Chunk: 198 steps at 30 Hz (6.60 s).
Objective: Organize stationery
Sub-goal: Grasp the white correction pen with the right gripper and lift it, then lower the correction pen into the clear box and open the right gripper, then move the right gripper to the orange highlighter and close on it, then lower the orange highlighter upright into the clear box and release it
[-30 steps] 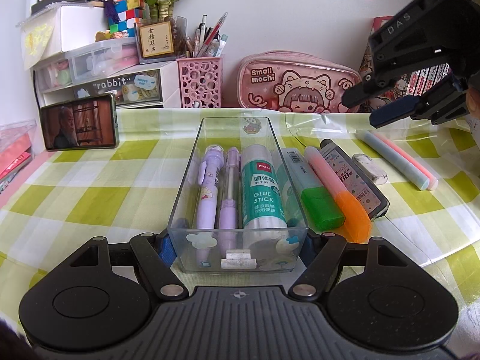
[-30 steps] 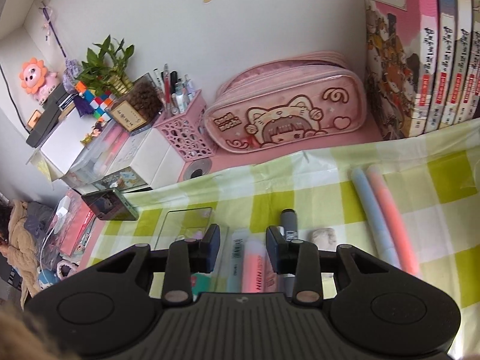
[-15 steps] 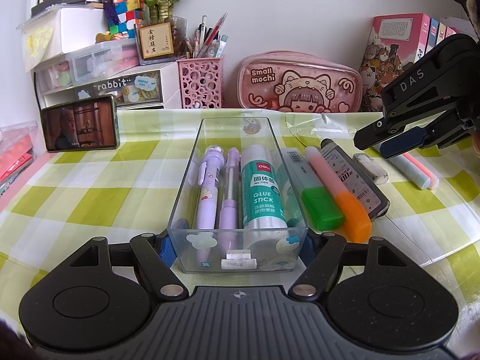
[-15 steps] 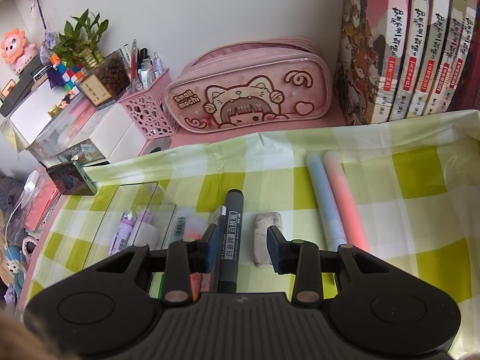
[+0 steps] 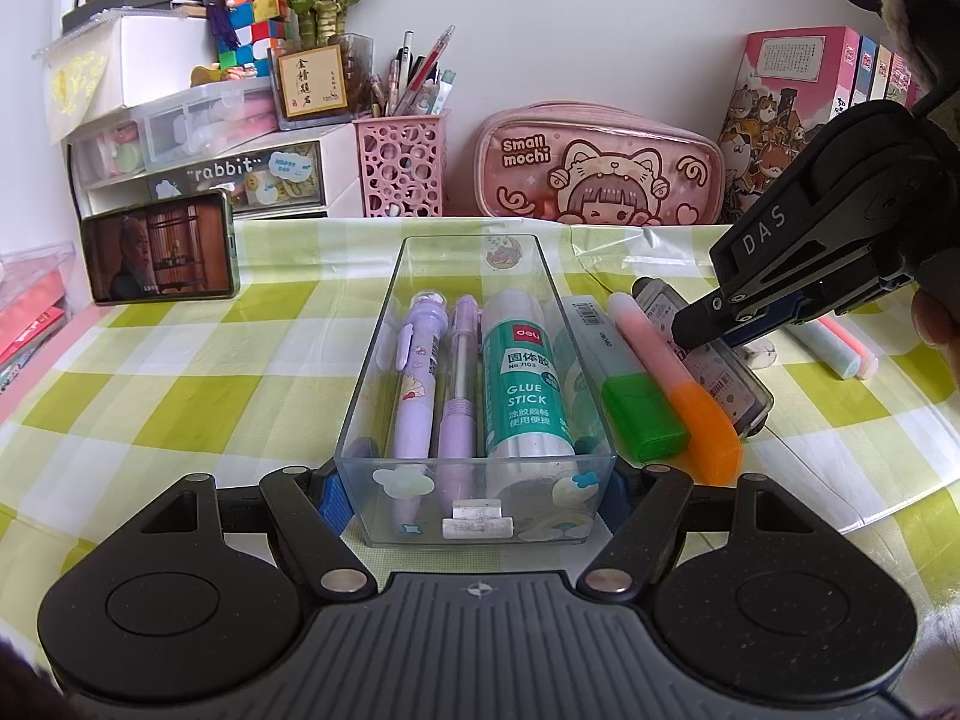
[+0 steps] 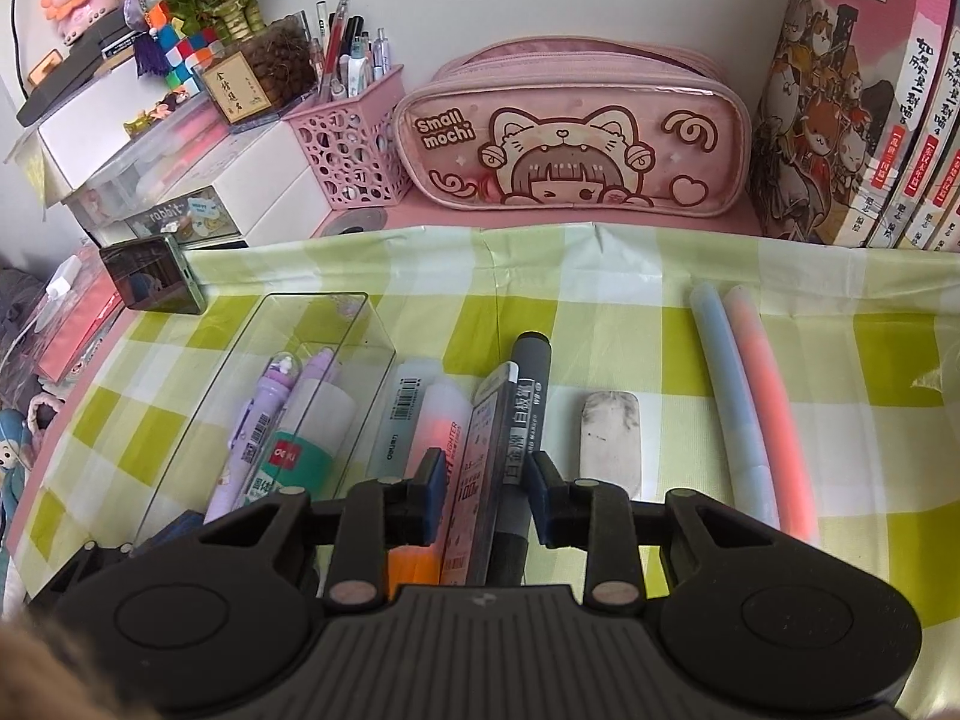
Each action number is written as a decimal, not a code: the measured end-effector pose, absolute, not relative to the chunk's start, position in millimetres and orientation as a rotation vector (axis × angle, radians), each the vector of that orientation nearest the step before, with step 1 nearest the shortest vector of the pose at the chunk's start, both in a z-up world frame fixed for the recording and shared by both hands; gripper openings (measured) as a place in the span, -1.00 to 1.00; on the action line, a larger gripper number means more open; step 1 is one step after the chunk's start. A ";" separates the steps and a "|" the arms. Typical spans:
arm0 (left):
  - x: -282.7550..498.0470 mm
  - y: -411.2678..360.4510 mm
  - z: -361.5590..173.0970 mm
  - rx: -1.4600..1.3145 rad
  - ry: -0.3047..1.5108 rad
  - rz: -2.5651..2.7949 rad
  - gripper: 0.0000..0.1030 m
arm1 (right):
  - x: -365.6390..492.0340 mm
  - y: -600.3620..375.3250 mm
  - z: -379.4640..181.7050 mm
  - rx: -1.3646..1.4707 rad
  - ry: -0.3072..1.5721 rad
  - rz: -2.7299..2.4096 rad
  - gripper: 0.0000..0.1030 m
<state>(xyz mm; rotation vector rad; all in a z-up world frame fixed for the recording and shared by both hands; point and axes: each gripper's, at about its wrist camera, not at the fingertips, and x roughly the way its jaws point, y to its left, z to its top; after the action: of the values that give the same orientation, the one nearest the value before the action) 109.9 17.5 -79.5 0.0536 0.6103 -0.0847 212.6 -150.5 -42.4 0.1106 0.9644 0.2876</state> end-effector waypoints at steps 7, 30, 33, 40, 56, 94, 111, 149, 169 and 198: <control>109.9 17.6 -79.5 0.054 0.610 -0.085 0.42 | 213.4 -150.2 -39.6 0.156 0.965 0.318 -0.47; 109.8 17.5 -79.6 0.054 0.610 -0.085 0.42 | 209.1 -166.3 -7.0 0.381 0.885 0.331 -0.50; 109.8 17.5 -79.6 0.054 0.610 -0.085 0.42 | 208.3 -160.0 -4.3 0.422 0.886 0.355 -0.50; 109.8 17.4 -79.6 0.054 0.610 -0.085 0.42 | 208.6 -139.2 -5.7 0.469 0.906 0.403 -0.50; 109.7 17.3 -79.6 0.054 0.610 -0.085 0.42 | 215.2 -103.0 -18.0 0.459 0.962 0.441 -0.50; 109.2 16.8 -79.8 0.053 0.610 -0.085 0.42 | 230.7 -89.0 -36.8 0.538 1.046 0.627 -0.41; 109.2 17.0 -79.8 0.054 0.610 -0.085 0.42 | 231.6 -153.8 -40.3 0.382 0.996 0.390 -0.39; 109.1 17.0 -79.9 0.054 0.610 -0.085 0.42 | 223.6 -159.4 -30.4 0.415 0.968 0.313 -0.36; 109.1 17.0 -79.9 0.054 0.610 -0.085 0.42 | 223.4 -121.5 -30.8 0.613 0.984 0.415 -0.36; 109.1 16.9 -79.9 0.054 0.610 -0.085 0.42 | 232.9 -88.6 -44.5 0.537 1.067 0.451 -0.31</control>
<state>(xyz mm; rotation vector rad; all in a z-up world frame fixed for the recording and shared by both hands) 109.1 16.9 -79.9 0.0541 0.6096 -0.0847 232.9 -88.6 -44.5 0.5372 1.0670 0.4505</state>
